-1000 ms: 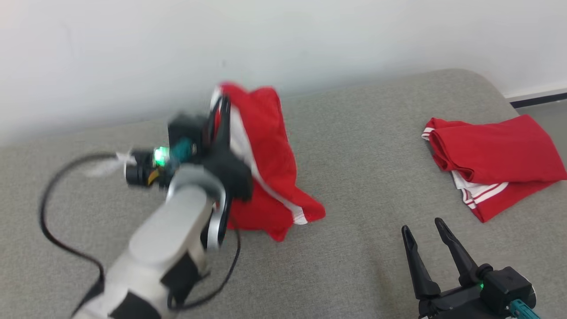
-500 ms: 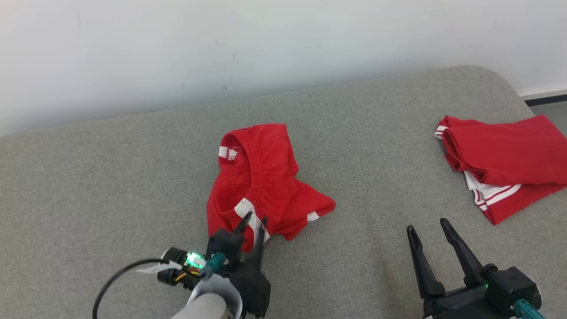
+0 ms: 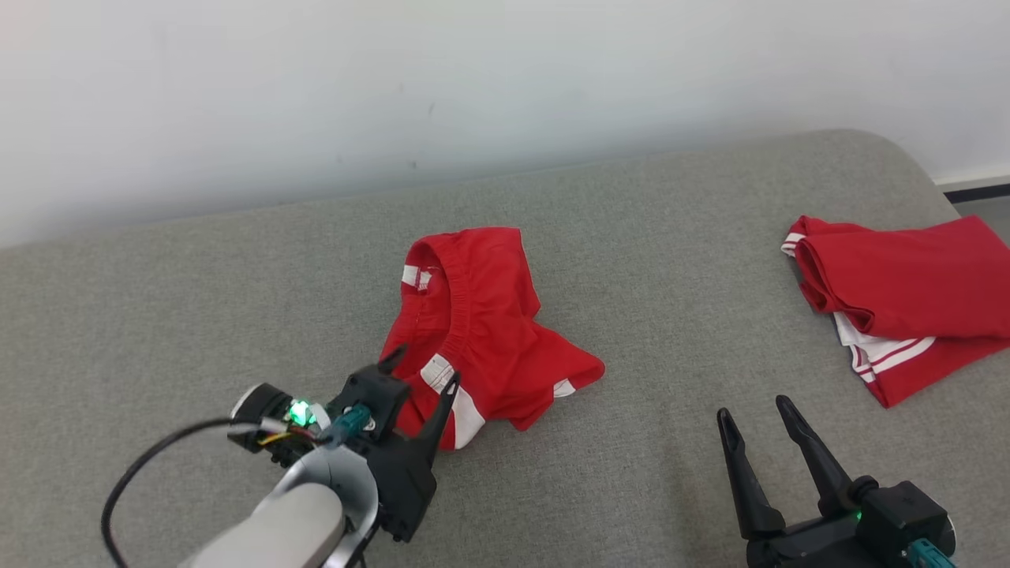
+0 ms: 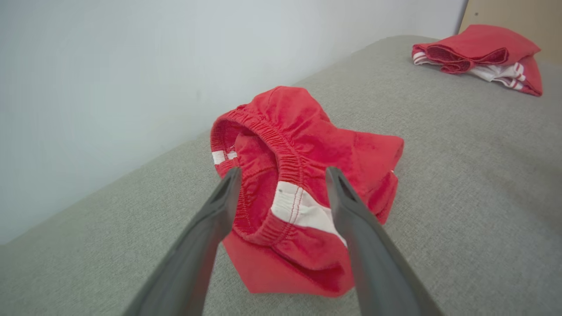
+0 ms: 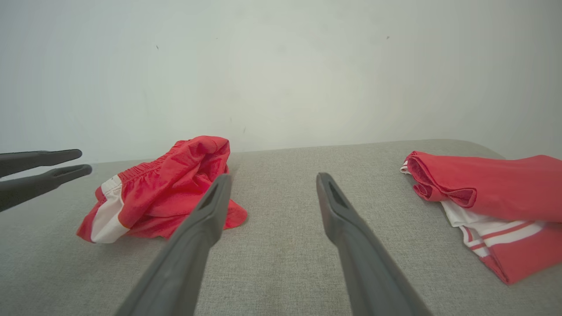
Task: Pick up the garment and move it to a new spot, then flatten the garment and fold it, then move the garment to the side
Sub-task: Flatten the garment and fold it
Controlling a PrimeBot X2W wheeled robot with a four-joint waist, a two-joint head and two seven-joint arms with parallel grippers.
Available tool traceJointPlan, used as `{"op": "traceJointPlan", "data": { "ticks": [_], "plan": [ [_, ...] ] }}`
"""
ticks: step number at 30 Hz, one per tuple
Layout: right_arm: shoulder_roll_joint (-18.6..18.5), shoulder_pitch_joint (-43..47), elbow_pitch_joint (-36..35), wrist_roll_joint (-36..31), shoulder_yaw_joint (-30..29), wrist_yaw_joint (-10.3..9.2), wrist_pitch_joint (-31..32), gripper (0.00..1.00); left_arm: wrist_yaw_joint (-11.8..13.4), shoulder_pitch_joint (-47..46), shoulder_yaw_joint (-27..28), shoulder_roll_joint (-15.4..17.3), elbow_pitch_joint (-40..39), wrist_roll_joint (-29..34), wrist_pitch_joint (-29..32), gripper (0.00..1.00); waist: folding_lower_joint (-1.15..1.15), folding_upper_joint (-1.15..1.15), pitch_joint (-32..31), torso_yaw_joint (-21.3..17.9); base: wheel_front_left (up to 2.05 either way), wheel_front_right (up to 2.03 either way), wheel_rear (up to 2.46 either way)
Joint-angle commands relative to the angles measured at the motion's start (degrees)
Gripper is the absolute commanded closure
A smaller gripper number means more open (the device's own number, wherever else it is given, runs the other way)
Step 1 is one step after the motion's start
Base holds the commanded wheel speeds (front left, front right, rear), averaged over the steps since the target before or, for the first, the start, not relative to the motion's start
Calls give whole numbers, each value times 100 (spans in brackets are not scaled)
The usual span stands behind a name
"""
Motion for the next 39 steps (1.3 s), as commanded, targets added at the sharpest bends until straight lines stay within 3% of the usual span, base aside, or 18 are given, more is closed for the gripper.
{"op": "traceJointPlan", "data": {
  "ticks": [1, 13, 14, 15, 16, 17, 18, 24, 28, 39],
  "plan": [
    [-2, -73, -32, 0, 50, -4, -3, 0, -141, -171, -86, 61, 112, -4, 224, 0, 0, 0, 72, -55, 0, 0, 0],
    [-60, -173, -66, -4, -22, -4, -3, 0, -595, -647, -325, -44, 726, -229, 1115, 3, 0, 0, 330, -239, 0, 0, 0],
    [-52, -179, -65, -3, -23, -4, -3, 0, -644, -674, -338, -51, 745, -255, 1162, 12, 0, 0, 337, -247, 0, 0, 0],
    [-42, -184, -65, -3, -21, -4, -3, 0, -699, -683, -347, -65, 761, -305, 1211, 50, 0, 0, 344, -254, 0, 0, 0],
    [-33, -189, -67, -2, -23, -4, -3, 0, -746, -691, -368, -68, 778, -323, 1263, 60, 0, 0, 349, -260, 0, 0, 0],
    [-26, -191, -68, -1, -24, -4, -3, 0, -787, -707, -386, -67, 784, -315, 1305, 89, 0, 0, 349, -264, 0, 0, 0],
    [-22, -190, -69, -4, -23, -4, -3, 0, -819, -695, -394, -81, 770, -365, 1349, 100, 0, 0, 346, -269, 0, 0, 0],
    [24, -175, -30, -17, -22, -4, -3, 0, -1054, -558, -127, -204, 365, -895, 1347, 100, 0, 0, 229, -313, 0, 0, 0],
    [101, -169, 14, 6, 38, -4, -3, 0, -1198, -724, 490, -442, -94, -1653, 1239, 100, 0, 0, 69, -442, 0, 0, 0],
    [227, -69, 92, 53, 96, -4, -3, 0, -1195, -2057, 1681, -1251, 129, -2735, 1393, 100, 0, 0, -119, -860, 0, 0, 0]
  ]
}}
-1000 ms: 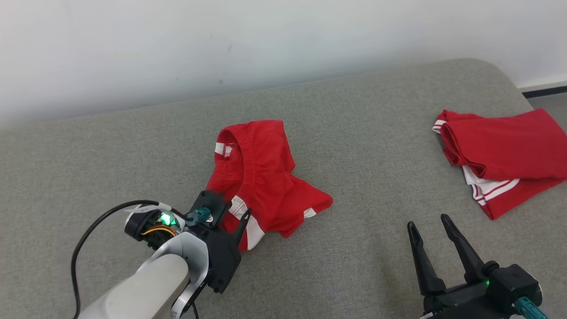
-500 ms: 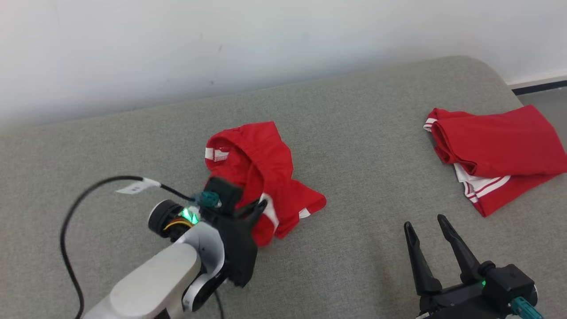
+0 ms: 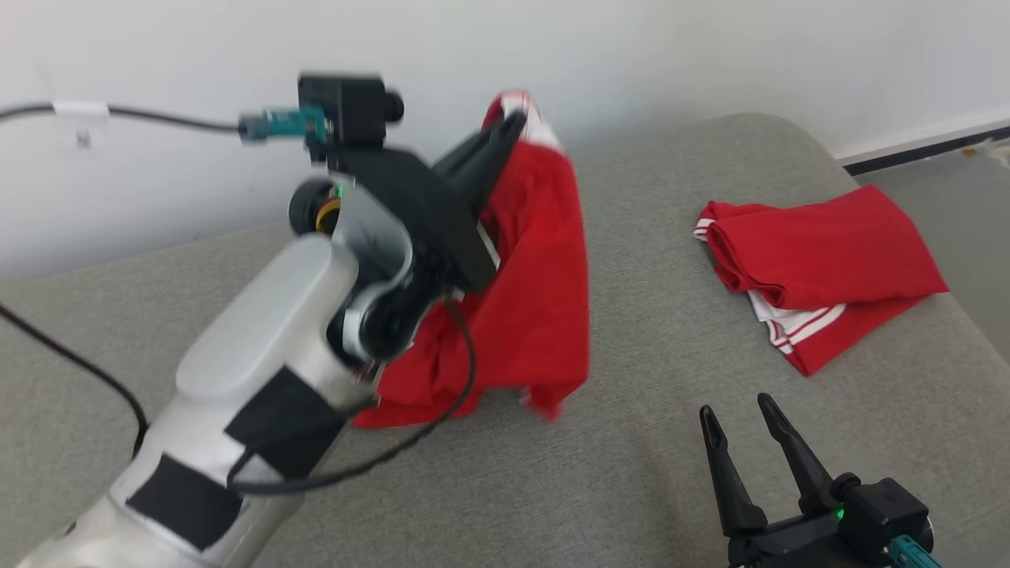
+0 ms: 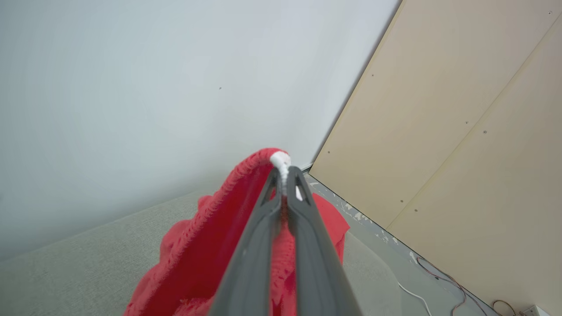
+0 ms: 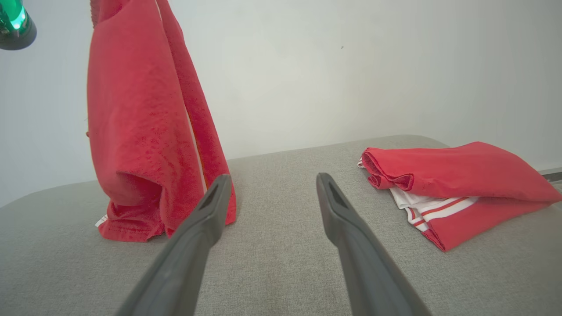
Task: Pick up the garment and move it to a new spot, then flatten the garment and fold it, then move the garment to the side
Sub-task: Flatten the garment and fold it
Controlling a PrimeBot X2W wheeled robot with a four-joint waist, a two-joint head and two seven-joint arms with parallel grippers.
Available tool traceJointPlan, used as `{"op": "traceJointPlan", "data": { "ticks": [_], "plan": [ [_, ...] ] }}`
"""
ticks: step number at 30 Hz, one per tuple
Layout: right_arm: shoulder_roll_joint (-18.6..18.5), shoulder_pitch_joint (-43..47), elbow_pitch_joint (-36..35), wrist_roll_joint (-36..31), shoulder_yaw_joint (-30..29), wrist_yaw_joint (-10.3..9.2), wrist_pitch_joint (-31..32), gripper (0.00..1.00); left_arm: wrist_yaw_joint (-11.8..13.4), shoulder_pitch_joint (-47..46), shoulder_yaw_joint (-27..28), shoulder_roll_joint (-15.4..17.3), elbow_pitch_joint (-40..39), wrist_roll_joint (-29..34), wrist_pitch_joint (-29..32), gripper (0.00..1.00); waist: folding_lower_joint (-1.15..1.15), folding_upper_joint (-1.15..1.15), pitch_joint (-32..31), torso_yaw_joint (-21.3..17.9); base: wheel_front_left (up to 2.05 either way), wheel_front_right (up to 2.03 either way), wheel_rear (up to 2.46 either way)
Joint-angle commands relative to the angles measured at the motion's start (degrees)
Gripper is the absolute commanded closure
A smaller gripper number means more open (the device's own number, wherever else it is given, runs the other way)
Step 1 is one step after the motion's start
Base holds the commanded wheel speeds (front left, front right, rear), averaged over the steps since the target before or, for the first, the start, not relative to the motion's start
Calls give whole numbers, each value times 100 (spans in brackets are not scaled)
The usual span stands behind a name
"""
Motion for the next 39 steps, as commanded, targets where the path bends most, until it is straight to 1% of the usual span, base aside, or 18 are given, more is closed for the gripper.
{"op": "traceJointPlan", "data": {
  "ticks": [1, 4, 6, 9, 11, 13, 15, 16, 17, 19, 22, 24, 27, 29, 31, 35, 38, 39],
  "plan": [
    [1, 56, 16, 49, 6, -4, -3, 0, -25, -260, 110, -127, 75, -113, -44, 100, 0, 0, -65, -111, 0, 0, 0],
    [-23, 79, 22, 50, 1, -4, -3, 0, -104, -626, 286, -302, 262, -200, -165, 100, 0, 0, -92, -145, 0, 0, 0],
    [-27, 94, 21, 46, -17, -4, -3, 0, -242, -757, 374, -413, 333, -404, -241, 100, 0, 0, -96, -146, 0, 0, 0],
    [-11, 89, -7, 21, -70, -4, -3, 0, -321, -608, 324, -483, 424, -632, -153, 100, 0, 0, -65, -112, 0, 0, 0],
    [23, 77, -29, 9, -90, -4, -3, 0, -366, -285, 254, -428, 437, -757, -69, 100, 0, 0, -39, -79, 0, 0, 0],
    [44, 87, -41, -3, -81, -4, -2, 0, -413, 151, 241, -270, 354, -938, 19, 100, 0, 0, -11, -36, 0, 0, 0],
    [50, 115, -48, -2, -107, -4, -3, 0, -446, 647, 162, -6, 186, -951, 69, 100, 0, 0, 19, 26, 0, 0, 0],
    [50, 115, -48, -2, -107, -4, -3, 0, -446, 647, 162, -6, 186, -951, 69, 100, 0, 0, 19, 26, 0, 0, 0],
    [49, 131, -55, -2, -132, -4, -3, 0, -454, 960, 133, 109, 71, -1031, 85, 100, 0, 0, 38, 65, 0, 0, 0],
    [27, 143, -55, 1, -166, -4, -3, 0, -438, 1512, 40, 443, -208, -1002, 106, 100, 0, 0, 79, 150, 0, 0, 0],
    [-8, 157, -74, -8, -220, -4, -2, 0, -304, 2247, 40, 1013, -636, -851, -81, 100, 0, 0, 154, 301, 0, 0, 0],
    [-46, 136, -70, -6, -229, -4, -3, 0, -204, 2649, 124, 1287, -847, -779, -290, 100, 0, 0, 199, 420, 0, 0, 0],
    [-94, 79, -58, 4, -192, -4, -3, 0, -228, 3075, 181, 1641, -1040, -662, -563, 100, 0, 0, 232, 578, 0, 0, 0],
    [-128, 43, -57, 24, -173, -4, -2, 0, -263, 3225, 177, 1878, -1099, -400, -812, 100, 0, 0, 239, 670, 0, 0, 0],
    [-160, 21, -47, 48, -151, -4, -3, 0, -205, 3331, 52, 2085, -1074, 24, -1045, 100, 0, 0, 234, 749, 0, 0, 0],
    [-215, 2, -21, 67, -120, -4, -3, 0, -37, 3546, -63, 2214, -932, 483, -1451, 100, 0, 0, 202, 836, 0, 0, 0],
    [-237, 9, -13, 83, -107, -4, -3, 0, 33, 3733, -83, 2140, -819, 550, -1675, 100, 0, 0, 162, 864, 0, 0, 0],
    [-241, 20, -7, 86, -102, -4, -3, 0, 62, 3770, -83, 2117, -789, 564, -1734, 96, 0, 0, 147, 867, 0, 0, 0]
  ]
}}
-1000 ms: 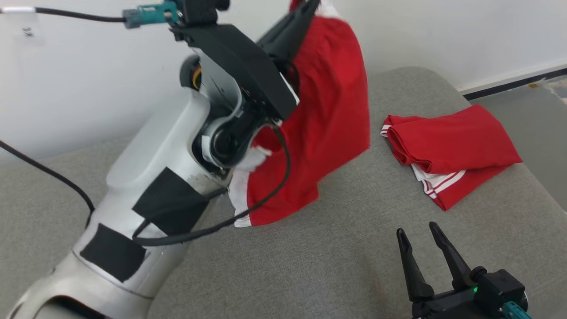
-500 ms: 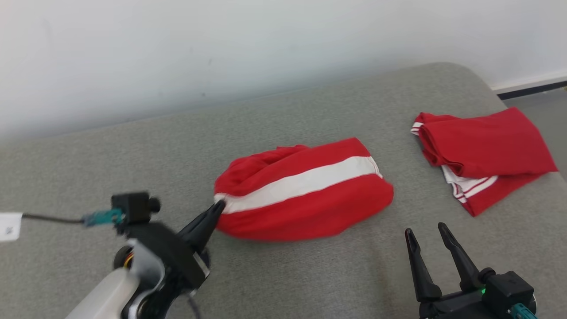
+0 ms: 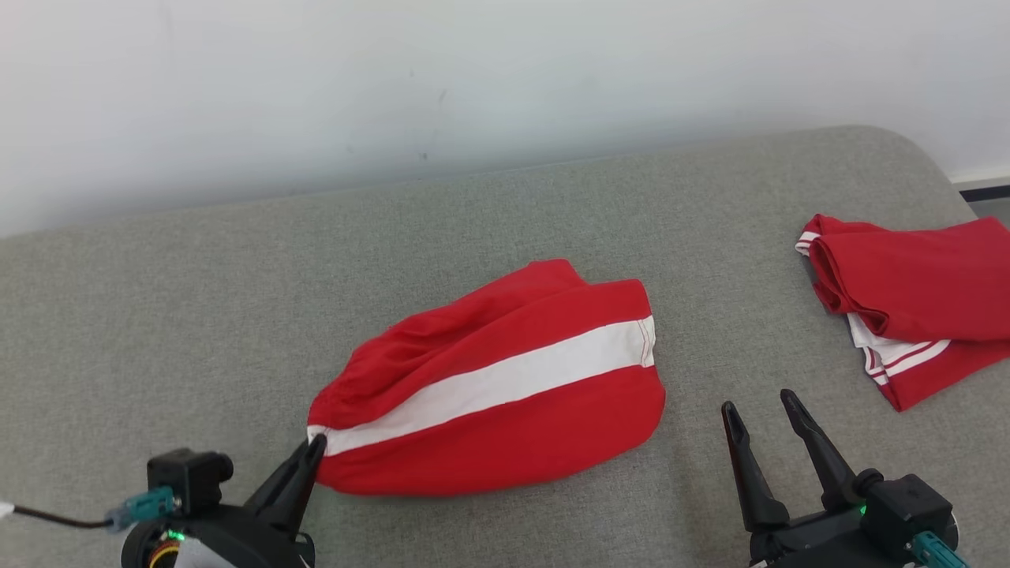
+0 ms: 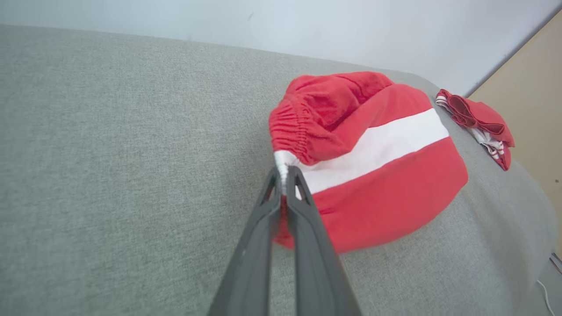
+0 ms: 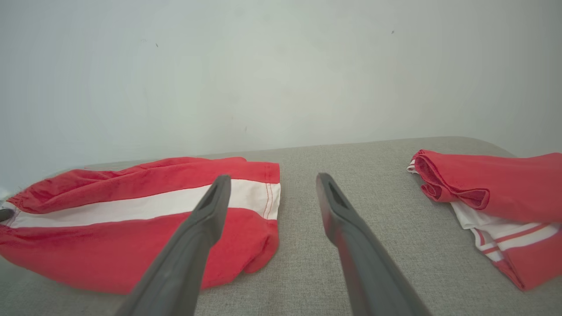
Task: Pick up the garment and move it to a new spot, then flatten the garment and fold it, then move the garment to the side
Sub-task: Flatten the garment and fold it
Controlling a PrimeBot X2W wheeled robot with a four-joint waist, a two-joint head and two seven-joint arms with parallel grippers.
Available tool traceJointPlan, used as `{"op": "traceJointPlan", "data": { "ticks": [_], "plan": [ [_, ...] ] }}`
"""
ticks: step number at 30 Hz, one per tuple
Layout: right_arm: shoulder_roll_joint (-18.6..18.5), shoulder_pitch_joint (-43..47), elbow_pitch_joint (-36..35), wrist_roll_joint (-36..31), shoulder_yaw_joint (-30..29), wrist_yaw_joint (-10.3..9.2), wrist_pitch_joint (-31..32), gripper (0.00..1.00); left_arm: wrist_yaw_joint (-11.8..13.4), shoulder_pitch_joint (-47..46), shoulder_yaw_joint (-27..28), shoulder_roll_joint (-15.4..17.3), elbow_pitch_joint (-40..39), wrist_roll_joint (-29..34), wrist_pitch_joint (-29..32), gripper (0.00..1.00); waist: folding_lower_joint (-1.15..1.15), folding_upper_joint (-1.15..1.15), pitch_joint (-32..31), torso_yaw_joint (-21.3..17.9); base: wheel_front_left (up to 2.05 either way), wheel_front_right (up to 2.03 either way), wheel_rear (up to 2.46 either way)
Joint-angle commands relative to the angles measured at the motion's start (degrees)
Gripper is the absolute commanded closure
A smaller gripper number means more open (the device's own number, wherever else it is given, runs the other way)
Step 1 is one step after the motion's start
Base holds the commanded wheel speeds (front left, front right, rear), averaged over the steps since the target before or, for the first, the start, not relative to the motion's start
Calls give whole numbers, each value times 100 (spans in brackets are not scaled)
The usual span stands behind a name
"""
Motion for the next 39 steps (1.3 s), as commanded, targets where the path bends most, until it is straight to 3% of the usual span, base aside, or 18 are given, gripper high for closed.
{"op": "traceJointPlan", "data": {
  "ticks": [1, 4, 5, 11, 19, 24, 28, 35, 39],
  "plan": [
    [-38, 26, 11, 30, 22, -4, -3, 0, 68, 156, 10, -39, 91, 10, -111, 82, 0, 0, -46, 13, 0, 0, 0],
    [-39, 55, 33, 37, 50, -4, -3, 0, 149, 273, 67, -106, 181, -8, -285, 12, 0, 0, -99, -2, 0, 0, 0],
    [-35, 64, 38, 37, 54, -4, -3, 0, 177, 323, 88, -116, 200, -15, -345, 0, 0, 0, -117, -11, 0, 0, 0],
    [-4, 119, 29, 45, 19, -4, -3, 0, 440, 543, 180, -109, 243, 195, -665, 0, 0, 0, -178, -56, 0, 0, 0],
    [12, 212, 25, 39, -21, -4, -3, 0, 995, 975, 478, -233, -208, 837, -901, 0, 0, 0, -262, -75, 0, 0, 0],
    [19, 263, 20, 27, -58, -4, -3, 0, 1131, 1226, 742, -401, -443, 1051, -908, 0, 0, 0, -313, -42, 0, 0, 0],
    [-18, 254, 44, 22, 9, -4, -3, 0, 988, 1118, 691, -475, -184, 1100, -850, 0, 0, 0, -320, -26, 0, 0, 0],
    [-167, -91, 190, 146, 232, -4, -3, 0, 708, 386, 493, -619, 522, 1034, -291, 0, 0, 0, -143, -56, 0, 0, 0],
    [-266, -489, 404, 318, 460, -4, -3, 0, 667, 40, 398, -706, 906, 972, 107, 0, 0, 0, -7, -85, 0, 0, 0]
  ]
}}
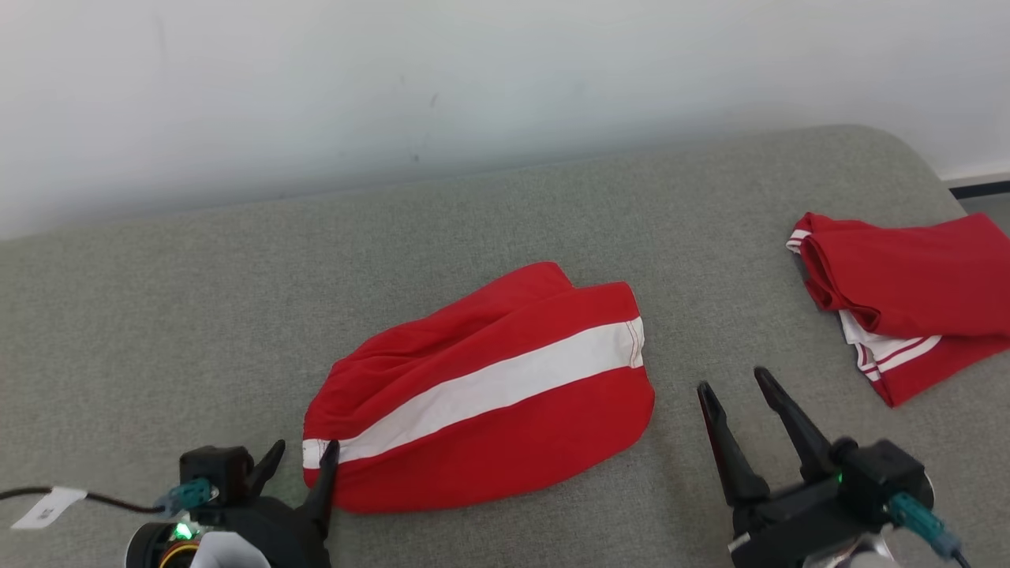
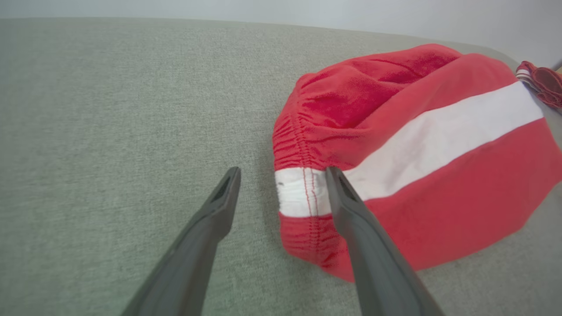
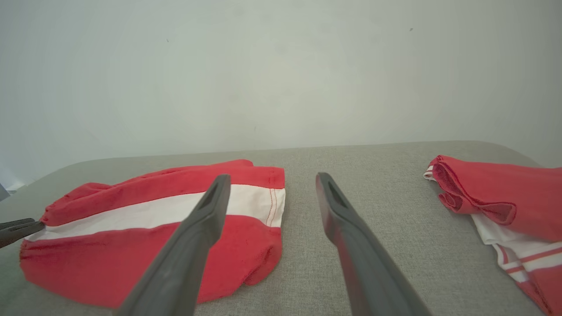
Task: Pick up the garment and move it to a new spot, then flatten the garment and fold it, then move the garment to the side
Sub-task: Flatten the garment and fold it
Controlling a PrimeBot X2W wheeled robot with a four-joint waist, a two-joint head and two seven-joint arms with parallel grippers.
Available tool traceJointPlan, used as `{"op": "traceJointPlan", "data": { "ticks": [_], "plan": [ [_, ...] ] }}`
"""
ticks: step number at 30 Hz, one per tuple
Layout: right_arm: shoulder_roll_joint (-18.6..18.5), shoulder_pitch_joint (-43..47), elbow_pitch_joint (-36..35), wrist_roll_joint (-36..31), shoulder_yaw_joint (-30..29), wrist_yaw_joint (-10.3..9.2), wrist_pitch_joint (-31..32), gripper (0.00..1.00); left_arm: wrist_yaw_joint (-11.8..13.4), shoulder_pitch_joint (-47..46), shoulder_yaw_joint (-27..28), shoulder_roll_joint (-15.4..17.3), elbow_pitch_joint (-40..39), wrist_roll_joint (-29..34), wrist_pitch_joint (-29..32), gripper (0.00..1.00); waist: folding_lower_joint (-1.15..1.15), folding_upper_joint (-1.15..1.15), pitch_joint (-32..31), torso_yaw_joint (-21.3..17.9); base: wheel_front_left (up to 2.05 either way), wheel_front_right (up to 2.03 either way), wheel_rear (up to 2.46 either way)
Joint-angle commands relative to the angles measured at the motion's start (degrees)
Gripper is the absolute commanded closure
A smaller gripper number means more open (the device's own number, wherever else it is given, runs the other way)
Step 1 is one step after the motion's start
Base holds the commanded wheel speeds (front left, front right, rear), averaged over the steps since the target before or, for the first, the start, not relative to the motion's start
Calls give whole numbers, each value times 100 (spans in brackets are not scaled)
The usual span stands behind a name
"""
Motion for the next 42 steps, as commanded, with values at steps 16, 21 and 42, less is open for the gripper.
{"op": "traceJointPlan", "data": {
  "ticks": [16, 21, 42],
  "plan": [
    [-385, -1597, 1885, 1509, 1254, -4, 18, 0, 353, -99, -40, 171, -528, -123, 741, 100, 0, 0, 371, 54, 0, 0, 0],
    [-366, -2437, 2793, 2392, 1970, -4, 163, 0, 407, 1, -36, 247, -826, -122, 725, 100, 0, 0, 482, 125, 0, 0, 0],
    [-424, -3752, 3876, 4236, 3926, -4, 15, 100, 316, -203, -67, 205, -874, -37, 517, 100, 0, 0, 710, 381, 0, 0, 0]
  ]
}}
